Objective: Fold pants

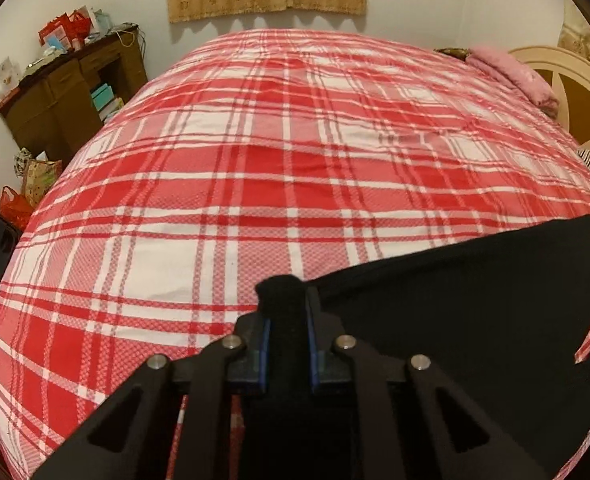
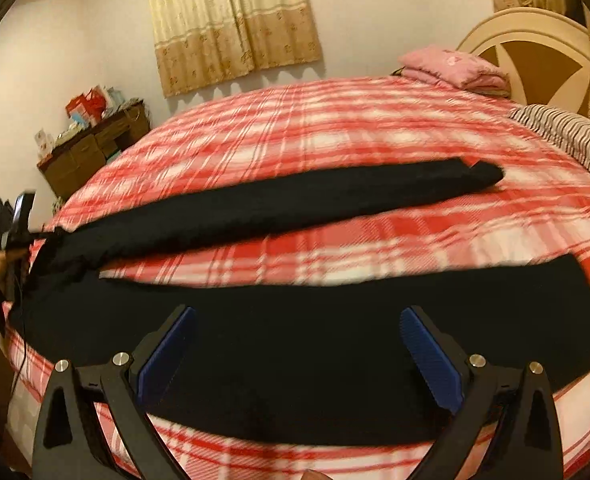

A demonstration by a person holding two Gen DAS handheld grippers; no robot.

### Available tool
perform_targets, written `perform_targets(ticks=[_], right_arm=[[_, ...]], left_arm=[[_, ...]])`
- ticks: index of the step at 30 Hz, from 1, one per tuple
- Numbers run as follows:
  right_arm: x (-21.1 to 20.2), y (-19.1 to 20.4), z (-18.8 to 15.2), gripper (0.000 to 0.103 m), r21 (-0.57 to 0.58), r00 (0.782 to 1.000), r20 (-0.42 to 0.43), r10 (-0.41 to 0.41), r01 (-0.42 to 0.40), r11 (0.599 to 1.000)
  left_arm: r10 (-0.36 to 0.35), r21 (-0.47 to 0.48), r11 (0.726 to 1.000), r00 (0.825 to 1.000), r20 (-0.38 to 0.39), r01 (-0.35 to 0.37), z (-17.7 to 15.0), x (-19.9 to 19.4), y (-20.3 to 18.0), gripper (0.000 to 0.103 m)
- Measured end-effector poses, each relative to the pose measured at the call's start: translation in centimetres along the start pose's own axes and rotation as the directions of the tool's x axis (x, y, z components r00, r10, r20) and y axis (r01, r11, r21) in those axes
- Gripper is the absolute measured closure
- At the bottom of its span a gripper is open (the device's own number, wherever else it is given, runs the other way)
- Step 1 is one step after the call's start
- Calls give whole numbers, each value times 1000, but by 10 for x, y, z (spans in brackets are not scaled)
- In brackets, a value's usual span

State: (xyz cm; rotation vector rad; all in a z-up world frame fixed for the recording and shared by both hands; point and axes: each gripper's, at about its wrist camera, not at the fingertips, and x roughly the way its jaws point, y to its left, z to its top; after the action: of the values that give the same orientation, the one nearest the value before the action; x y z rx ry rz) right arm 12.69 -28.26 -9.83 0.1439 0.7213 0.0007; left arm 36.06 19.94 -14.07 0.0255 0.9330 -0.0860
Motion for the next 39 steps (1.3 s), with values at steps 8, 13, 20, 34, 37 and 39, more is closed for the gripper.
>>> perform_targets(ticks=[8,13,20,34,37,39], right_arm=[[6,-86,65,28,72,995,-28,-100,102,992],[43,-148,101,44,189,985,-116,-128,148,971],[104,-177,158,48,164,979,-144,-145,168,972],[205,-196,174,48,170,949,-305,-83,140,975],[213,-195,170,63,158,944,-321,-76,132,979],[215,-195,168,74,158,945,-320,-71,127,979]], left_arm=[[-20,-17,1000,1000,0,20,-2,4,2,88],[-8,-6,1000,1000,-9,8,-1,5,0,88],[11,16,1000,1000,-29,-11,2,5,-3,88],[42,50,998,998,-36,-40,0,13,-12,88],[44,51,998,998,-35,-42,-1,14,-13,88],[53,59,997,998,-38,-50,0,14,-15,88]])
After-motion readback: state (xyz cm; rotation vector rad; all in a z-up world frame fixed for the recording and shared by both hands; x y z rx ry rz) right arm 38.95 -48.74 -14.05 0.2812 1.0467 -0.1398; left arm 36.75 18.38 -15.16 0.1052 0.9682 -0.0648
